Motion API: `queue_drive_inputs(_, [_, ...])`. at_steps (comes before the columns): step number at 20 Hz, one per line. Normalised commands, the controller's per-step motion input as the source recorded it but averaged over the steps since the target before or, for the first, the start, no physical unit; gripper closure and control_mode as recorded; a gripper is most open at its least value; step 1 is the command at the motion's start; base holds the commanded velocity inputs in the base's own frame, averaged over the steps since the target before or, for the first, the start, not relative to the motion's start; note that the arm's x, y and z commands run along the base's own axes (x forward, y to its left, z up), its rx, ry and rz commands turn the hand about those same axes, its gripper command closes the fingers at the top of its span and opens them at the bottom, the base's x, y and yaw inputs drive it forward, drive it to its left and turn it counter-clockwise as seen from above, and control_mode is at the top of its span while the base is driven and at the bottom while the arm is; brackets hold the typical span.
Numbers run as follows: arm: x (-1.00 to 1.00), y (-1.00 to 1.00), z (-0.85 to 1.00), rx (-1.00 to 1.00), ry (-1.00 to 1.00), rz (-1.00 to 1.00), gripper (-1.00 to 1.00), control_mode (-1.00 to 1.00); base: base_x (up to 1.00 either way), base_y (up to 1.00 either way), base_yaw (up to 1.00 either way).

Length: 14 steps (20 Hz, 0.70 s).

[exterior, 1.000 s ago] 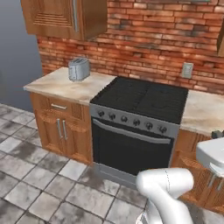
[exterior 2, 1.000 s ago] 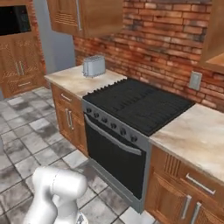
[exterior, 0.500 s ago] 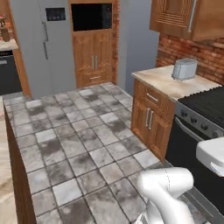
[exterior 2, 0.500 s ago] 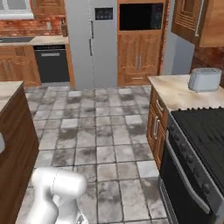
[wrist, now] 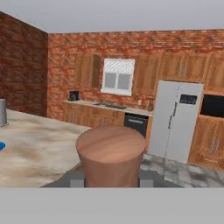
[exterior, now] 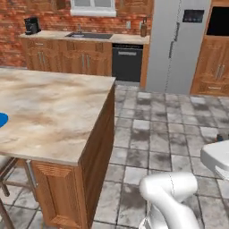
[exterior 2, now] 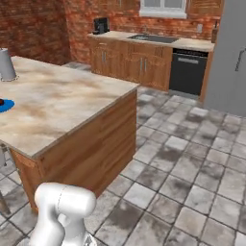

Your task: Retrieve the shaker from the cabinet and place it next the steak on a plate on the dining table.

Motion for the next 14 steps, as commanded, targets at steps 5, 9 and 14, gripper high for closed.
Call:
queue_drive_inputs(5, [0.00,0.00,0.00,0.00,0.00,0.00,1.00,1.00,0.11,0.45,0.82])
queue_drive_inputs(9, [0.00,0.00,0.00,0.00,0.00,0.00,1.00,1.00,0.16,1.00,0.03])
queue_drive_inputs(14, [0.00,0.00,0.00,0.00,0.00,0.00,1.00,1.00,0.12,1.00,-0.11])
